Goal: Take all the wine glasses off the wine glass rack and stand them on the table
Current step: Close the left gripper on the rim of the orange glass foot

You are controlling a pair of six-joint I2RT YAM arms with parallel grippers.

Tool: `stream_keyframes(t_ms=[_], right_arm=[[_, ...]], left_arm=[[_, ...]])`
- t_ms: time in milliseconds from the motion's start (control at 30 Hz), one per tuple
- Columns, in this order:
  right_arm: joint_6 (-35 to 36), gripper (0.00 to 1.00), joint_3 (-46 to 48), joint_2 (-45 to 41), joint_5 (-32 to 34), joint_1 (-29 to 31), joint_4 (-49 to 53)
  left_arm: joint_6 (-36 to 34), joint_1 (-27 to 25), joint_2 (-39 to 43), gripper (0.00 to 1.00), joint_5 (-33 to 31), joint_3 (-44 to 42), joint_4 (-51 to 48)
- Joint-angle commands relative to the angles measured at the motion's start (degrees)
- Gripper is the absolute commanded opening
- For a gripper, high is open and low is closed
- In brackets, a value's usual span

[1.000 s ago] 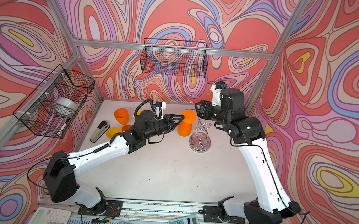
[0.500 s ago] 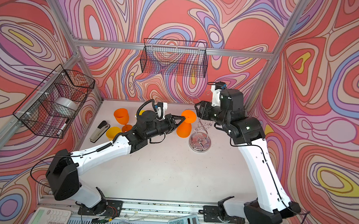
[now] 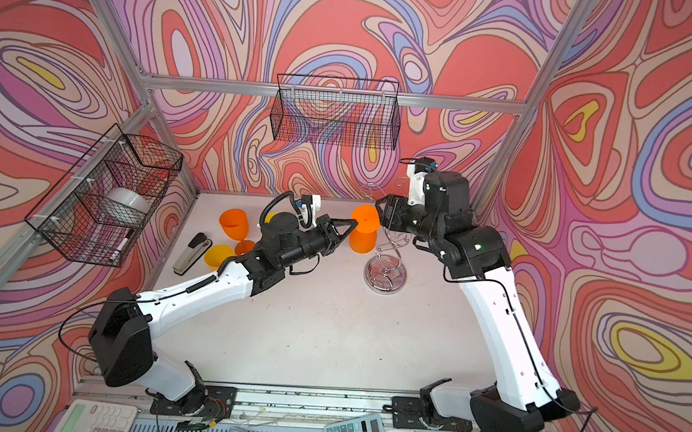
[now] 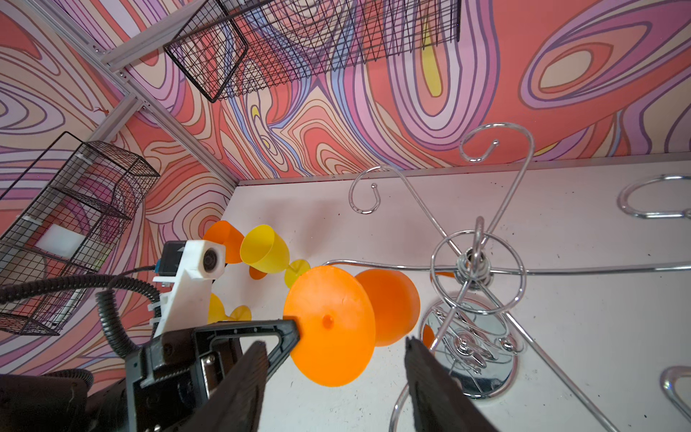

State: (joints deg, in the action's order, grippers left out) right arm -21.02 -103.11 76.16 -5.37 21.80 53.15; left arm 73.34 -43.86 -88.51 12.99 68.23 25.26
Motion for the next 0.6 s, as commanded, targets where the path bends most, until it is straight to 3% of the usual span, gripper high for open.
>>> stream_keyframes(t_ms=[0,567], right_arm=[[0.64,0.62,0.87,-0.87,0.58,0.09,-0.84],[0.35,0.62,1.67,-1.45,0.45,0.17,-1.55]], left_arm=[[1.17,-0.18,1.26,0.01,-1.07,-0.46,2.27],[7.93,-0.21,2.49,0.0,-3.69,4.29,-8.89]])
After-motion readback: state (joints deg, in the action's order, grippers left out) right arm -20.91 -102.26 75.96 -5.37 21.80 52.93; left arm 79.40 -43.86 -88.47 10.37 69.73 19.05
